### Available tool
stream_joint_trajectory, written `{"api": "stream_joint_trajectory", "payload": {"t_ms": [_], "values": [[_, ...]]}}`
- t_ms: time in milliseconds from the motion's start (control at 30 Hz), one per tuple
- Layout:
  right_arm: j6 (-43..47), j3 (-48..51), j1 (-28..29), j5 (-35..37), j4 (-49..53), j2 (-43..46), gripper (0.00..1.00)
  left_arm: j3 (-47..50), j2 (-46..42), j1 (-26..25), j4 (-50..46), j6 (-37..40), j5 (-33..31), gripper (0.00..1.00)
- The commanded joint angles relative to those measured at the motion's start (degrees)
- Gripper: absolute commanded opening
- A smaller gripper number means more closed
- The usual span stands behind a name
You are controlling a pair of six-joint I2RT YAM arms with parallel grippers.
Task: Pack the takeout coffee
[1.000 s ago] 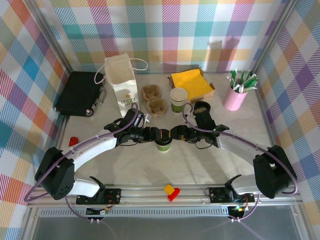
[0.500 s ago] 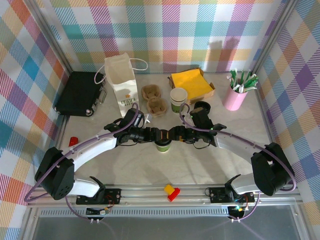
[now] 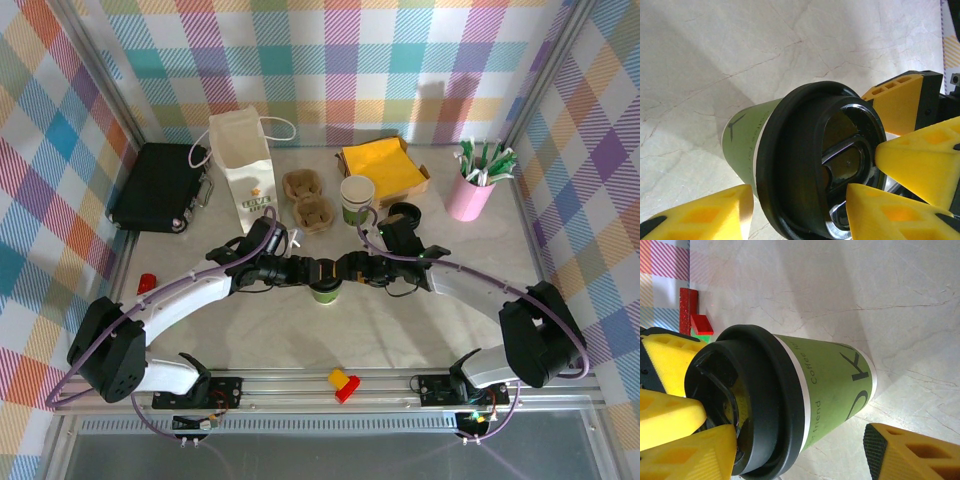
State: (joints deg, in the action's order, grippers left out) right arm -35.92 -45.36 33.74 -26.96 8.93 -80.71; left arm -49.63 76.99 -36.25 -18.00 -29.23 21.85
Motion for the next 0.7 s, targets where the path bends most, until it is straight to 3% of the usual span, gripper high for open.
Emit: {"api": "stream_joint_trajectory", "payload": {"t_ms": [0, 367, 667], "values": [[1.0, -1.4, 0.3, 0.7, 1.5, -0.6, 0.69, 1.3, 1.0, 0.0, -2.1, 1.7, -0.8, 0.51], [0.7, -1.8, 0.3, 2.2, 2.7, -1.6, 0.68, 3.6, 2.2, 0.2, -2.6, 2.0, -2.6, 0.44], [0.4, -1.7, 0.3, 3.8, 3.3, -1.6, 0.67, 6.1, 2.1, 1.6, -0.8, 1.6, 0.2, 0.43]]}}
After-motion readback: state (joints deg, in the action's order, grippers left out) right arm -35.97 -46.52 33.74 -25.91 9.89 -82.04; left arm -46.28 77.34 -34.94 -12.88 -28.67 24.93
